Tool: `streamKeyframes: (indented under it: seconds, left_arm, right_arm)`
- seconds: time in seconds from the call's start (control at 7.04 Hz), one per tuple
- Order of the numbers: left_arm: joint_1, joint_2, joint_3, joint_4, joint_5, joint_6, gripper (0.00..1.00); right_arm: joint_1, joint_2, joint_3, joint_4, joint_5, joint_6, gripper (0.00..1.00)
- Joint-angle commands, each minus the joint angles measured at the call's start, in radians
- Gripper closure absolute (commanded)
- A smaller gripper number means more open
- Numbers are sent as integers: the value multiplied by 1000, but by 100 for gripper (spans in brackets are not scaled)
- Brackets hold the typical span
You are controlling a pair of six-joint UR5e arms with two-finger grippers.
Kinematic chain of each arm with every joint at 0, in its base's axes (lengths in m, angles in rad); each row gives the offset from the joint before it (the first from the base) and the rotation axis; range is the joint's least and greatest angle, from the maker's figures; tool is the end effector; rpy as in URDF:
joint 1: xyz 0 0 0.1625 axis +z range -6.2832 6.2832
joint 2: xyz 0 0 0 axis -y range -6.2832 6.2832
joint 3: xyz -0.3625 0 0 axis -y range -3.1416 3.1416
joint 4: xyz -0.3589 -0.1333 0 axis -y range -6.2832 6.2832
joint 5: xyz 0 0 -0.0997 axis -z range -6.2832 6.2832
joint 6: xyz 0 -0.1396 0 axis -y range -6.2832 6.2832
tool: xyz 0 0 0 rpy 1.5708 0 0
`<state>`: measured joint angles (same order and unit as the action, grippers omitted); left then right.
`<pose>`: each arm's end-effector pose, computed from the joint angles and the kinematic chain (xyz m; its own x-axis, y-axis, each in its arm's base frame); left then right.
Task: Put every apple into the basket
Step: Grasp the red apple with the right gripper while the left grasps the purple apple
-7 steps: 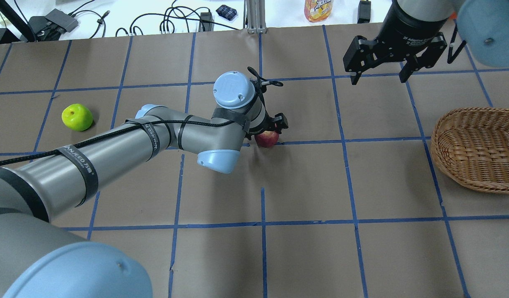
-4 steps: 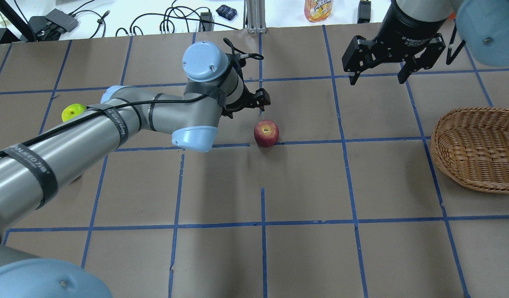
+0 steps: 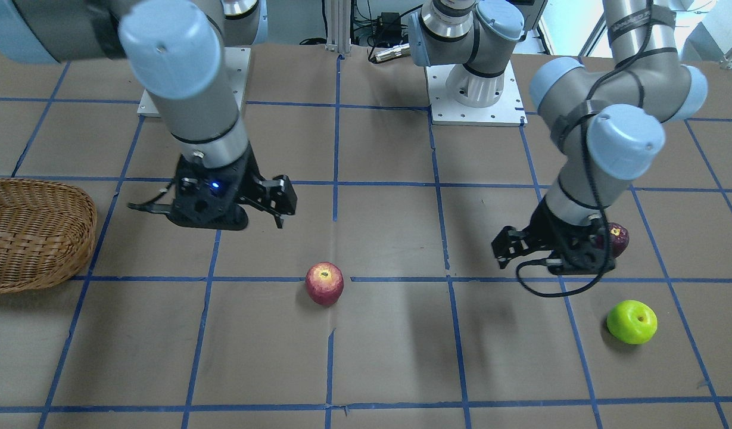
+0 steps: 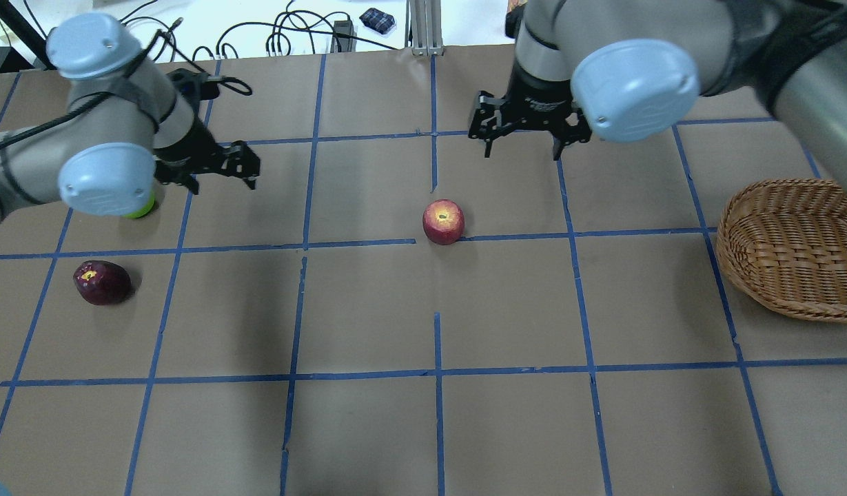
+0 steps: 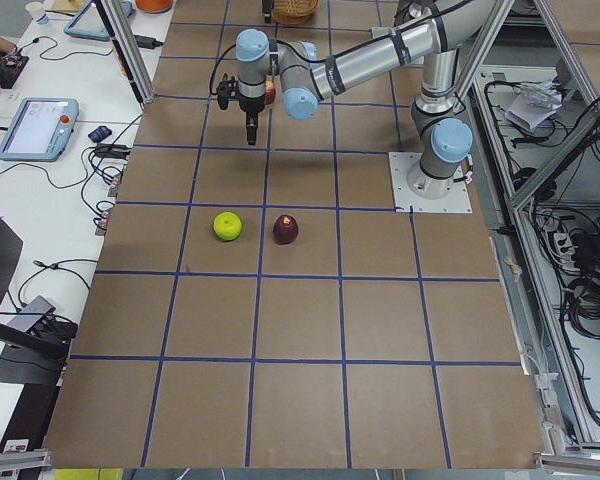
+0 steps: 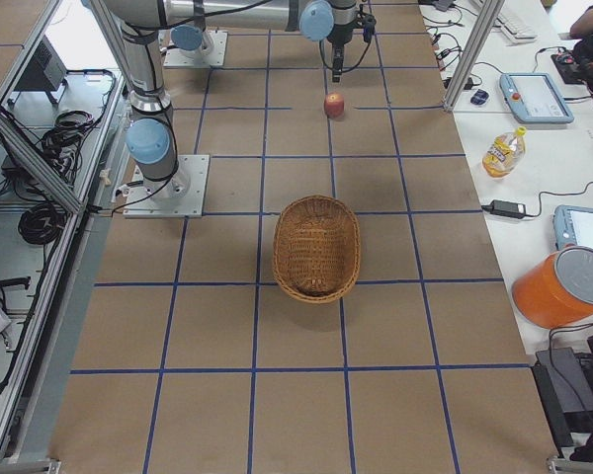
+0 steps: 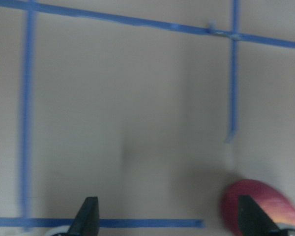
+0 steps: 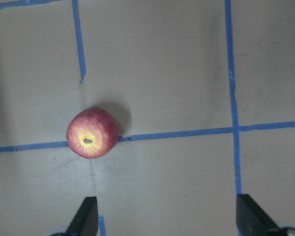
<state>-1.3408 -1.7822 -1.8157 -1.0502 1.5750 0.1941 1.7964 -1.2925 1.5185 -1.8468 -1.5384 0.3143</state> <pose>-0.0137 -0.5236 0.2259 -0.9992 -0.0365 -0.0165 -0.0354 0.9974 -0.0622 0.2587 -0.5110 0.2963 -0.9952 0.0868 -0.0462 0.0886 0.9954 -0.0375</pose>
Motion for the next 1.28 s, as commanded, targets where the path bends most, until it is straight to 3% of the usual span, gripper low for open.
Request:
streamKeyframes:
  seconds: [0.0,0.28,0.71,0.85,1.14]
  left_arm:
    - [258,26,-78,1,40,304,0]
    - [383,-2,-83,1,45,428,0]
    - [388,-52,-88,1,43,489,0]
    - [394,-69,-89,5,43,488,0]
    - [425,-112,-94,53,36,489,0]
  right_arm:
    - [104,154,2,-120,-9,78,1]
    - [116,243,21,-246,-37,71,1]
    - [123,303,97,-399,-35,66,1]
    - [123,311,110,-425,-36,66,6]
    - [118,299,94,-430,-36,28,63]
